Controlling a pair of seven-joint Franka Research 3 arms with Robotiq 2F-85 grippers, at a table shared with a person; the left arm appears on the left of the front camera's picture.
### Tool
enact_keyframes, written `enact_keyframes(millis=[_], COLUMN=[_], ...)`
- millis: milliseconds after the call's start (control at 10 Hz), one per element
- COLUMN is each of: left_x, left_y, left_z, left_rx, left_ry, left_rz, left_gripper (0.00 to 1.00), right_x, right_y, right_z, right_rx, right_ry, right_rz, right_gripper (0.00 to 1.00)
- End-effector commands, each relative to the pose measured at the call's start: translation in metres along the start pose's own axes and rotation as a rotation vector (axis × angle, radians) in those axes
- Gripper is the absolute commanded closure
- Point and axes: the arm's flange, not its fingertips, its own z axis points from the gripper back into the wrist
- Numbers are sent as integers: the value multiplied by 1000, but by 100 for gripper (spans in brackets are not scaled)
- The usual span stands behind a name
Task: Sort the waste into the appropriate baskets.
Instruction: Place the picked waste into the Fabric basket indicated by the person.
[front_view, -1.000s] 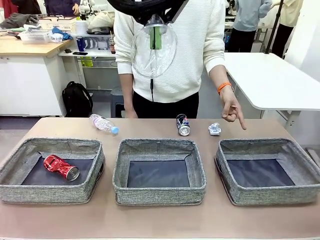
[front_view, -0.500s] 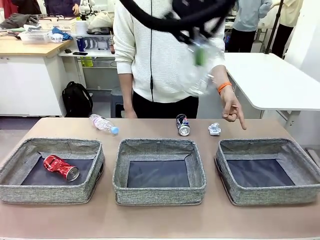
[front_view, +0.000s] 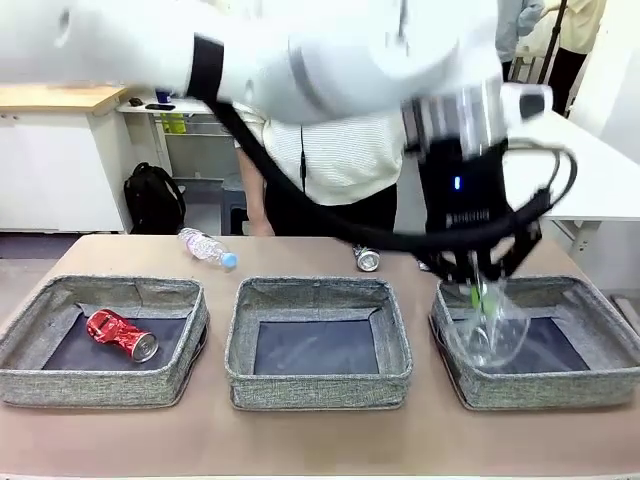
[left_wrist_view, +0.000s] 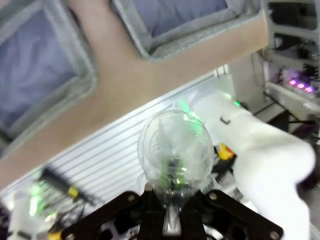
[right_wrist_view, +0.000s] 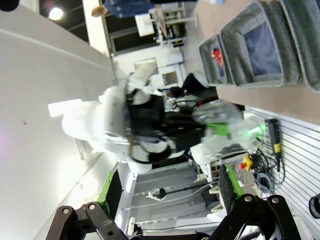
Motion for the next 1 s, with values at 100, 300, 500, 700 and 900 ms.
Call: enact_keyframes(millis=[100,300,500,700,900], left_x=[36,74,118,133,139], left_y=[-3,-17,-15,-22,-25], left_z=[-40,-57,-70,-75,-78], left_rx=[-114,-106,-124,-97,-96], left_ry=[-33,-38,-4,-24,-23], left_rz=[-33,-43,-12,30,45], left_gripper=[99,99,99,99,99], right_x=[1,1,1,1,1], right_y=[3,3,3,3,3], right_z=[0,0,0,0,0], right_rx=[17,17,17,17,17], right_ry=[4,4,4,4,4], right_rz=[29,29,29,29,29], right_gripper=[0,0,0,0,0])
